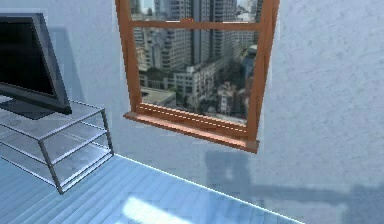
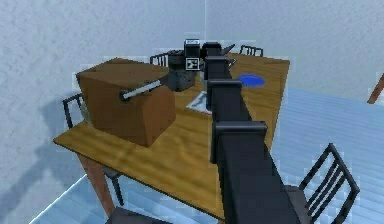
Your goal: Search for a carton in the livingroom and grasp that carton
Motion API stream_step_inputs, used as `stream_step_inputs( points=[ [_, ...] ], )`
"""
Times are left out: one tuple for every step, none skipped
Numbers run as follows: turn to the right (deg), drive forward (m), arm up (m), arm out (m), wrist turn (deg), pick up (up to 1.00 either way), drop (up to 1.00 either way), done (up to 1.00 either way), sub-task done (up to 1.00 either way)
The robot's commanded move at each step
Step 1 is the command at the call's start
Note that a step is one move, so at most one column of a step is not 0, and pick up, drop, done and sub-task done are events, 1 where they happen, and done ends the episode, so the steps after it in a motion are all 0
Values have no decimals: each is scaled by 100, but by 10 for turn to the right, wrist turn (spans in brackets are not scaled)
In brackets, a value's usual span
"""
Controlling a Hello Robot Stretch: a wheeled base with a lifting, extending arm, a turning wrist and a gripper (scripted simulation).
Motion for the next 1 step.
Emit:
stream_step_inputs(
  points=[
    [0,0,0,0,0,0,0,100,0]
  ],
)
